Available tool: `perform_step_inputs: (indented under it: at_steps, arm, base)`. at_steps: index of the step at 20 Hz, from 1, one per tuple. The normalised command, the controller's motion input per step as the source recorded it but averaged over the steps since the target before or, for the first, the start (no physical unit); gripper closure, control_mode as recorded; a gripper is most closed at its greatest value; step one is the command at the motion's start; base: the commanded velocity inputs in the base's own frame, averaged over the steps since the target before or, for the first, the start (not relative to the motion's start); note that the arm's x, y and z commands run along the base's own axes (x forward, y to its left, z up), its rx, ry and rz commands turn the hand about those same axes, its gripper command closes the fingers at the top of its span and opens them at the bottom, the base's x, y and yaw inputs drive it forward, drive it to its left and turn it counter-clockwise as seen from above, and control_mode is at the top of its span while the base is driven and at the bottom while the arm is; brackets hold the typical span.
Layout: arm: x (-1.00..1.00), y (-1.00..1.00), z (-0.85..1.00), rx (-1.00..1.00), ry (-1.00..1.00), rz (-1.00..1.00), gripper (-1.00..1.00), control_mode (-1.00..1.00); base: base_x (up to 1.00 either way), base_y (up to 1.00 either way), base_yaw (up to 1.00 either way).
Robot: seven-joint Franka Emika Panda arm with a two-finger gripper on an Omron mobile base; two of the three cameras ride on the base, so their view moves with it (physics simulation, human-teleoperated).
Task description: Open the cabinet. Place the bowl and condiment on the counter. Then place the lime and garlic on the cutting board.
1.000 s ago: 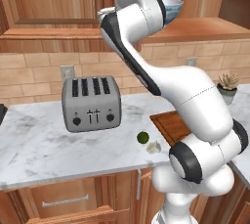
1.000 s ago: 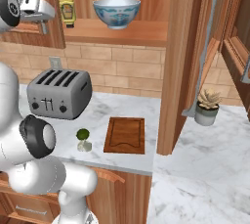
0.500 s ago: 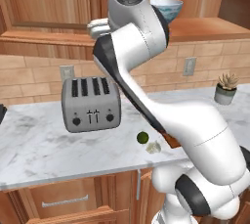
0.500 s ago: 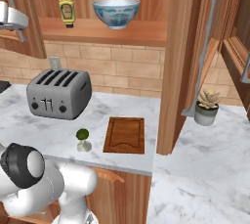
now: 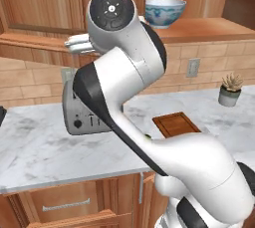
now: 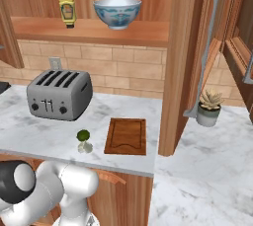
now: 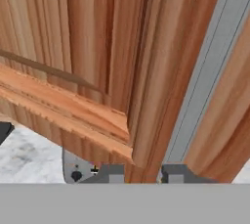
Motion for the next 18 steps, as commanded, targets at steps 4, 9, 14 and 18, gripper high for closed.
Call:
perform_step_inputs:
  at_steps: [4, 9, 14, 18]
  arm:
    - [-0.91, 0.46, 0.0, 0.01, 0.01, 0.0, -1.0, -1.0]
    - [-0.44, -0.66, 0.19, 0.18, 0.04, -0.01, -1.0, -1.0]
    - [0.04, -1.0, 0.05, 0.34, 0.13, 0.0, -1.0, -1.0]
    - [0.43, -1.0, 0.0, 0.42, 0.08, 0.0, -1.0, -1.0]
  base:
    - [0.0, 0.0, 0.0]
    - [0.0, 0.0, 0.0]
    - [0.0, 0.0, 0.0]
    - [0.0, 0.0, 0.0]
